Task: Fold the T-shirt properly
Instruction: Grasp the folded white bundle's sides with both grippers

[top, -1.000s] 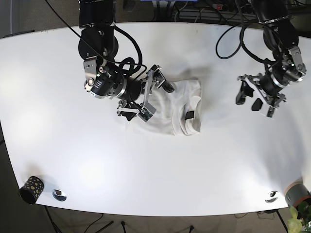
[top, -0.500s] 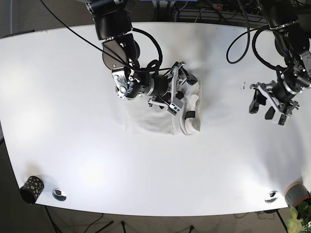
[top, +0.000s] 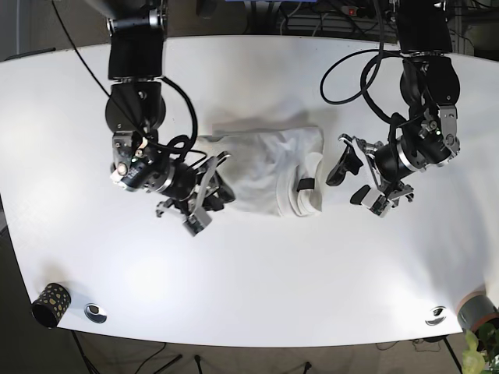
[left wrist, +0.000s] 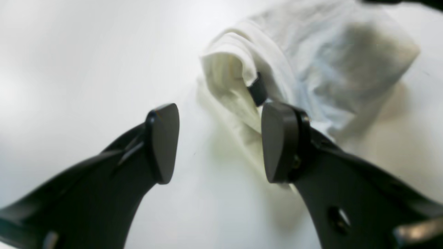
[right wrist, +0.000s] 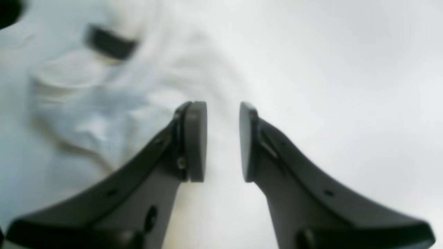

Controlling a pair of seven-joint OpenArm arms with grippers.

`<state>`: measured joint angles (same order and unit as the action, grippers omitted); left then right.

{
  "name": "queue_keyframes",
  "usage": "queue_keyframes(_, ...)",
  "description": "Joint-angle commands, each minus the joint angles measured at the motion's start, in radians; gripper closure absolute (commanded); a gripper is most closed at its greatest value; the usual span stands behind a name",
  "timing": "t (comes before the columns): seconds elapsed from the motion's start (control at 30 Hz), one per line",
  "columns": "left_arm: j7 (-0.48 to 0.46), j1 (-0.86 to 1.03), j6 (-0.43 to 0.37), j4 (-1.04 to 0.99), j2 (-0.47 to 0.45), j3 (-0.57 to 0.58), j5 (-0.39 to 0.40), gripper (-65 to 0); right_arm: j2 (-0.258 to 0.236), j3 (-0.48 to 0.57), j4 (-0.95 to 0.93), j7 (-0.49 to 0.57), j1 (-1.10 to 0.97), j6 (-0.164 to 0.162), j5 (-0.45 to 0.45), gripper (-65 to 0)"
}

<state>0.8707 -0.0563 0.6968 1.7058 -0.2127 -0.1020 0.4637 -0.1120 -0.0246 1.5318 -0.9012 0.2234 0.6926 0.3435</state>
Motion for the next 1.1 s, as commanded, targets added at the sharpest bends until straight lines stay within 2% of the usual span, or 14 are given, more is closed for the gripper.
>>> queue_keyframes(0.0, -0.028, -0.021, 0.001, 0.017, 0.014, 0.021, 0.022, -35.1, -0.027, -0.031, -0.024, 0.023, 0.049, 0.006, 0.012, -14.4)
queue_keyframes(0.13, -0.028, -0.021, 0.001, -0.002, 0.065, 0.112, -0.003, -35.1, -0.058, -0.042, -0.144, 0.029, 0.112, 0.006, 0.007, -14.4)
queue_keyframes(0.23, -0.028, -0.02, 0.001, -0.016, 0.098, 0.195, -0.093, -35.1, -0.062, -0.042, -0.239, 0.052, 0.156, 0.006, -0.005, -14.4)
queue_keyframes(0.3, -0.029, -0.02, 0.001, -0.029, 0.105, 0.236, -0.165, -35.1, -0.059, -0.042, -0.304, 0.087, 0.178, 0.006, -0.048, -14.4)
queue_keyframes(0.37, -0.029, -0.021, 0.001, -0.048, 0.105, 0.25, -0.201, -35.1, -0.056, -0.042, -0.345, 0.121, 0.189, 0.006, -0.09, -14.4)
queue_keyframes(0.5, -0.029, -0.021, 0.001, -0.085, 0.095, 0.247, -0.208, -35.1, -0.01, -0.047, -0.414, 0.181, 0.193, 0.006, -0.159, -14.4)
queue_keyframes(0.6, -0.034, -0.021, 0.001, -0.115, 0.042, 0.23, -0.207, -35.1, -0.005, -0.045, -0.439, 0.216, 0.19, 0.006, -0.168, -14.4)
queue_keyframes(0.73, -0.058, -0.058, 0.001, -0.232, 0.014, 0.167, -0.207, -35.1, -0.005, -0.047, -0.437, 0.224, 0.152, 0.006, -0.166, -14.4)
queue_keyframes(0.93, -0.063, -0.093, 0.001, -0.267, -0.027, 0.095, -0.205, -35.1, -0.008, -0.042, -0.33, 0.221, 0.08, 0.006, -0.165, -14.4)
queue_keyframes(1.07, -0.052, -0.093, 0.001, -0.149, -0.026, 0.023, -0.205, -35.1, -0.002, -0.042, -0.227, 0.17, 0.047, 0.006, -0.165, -14.4)
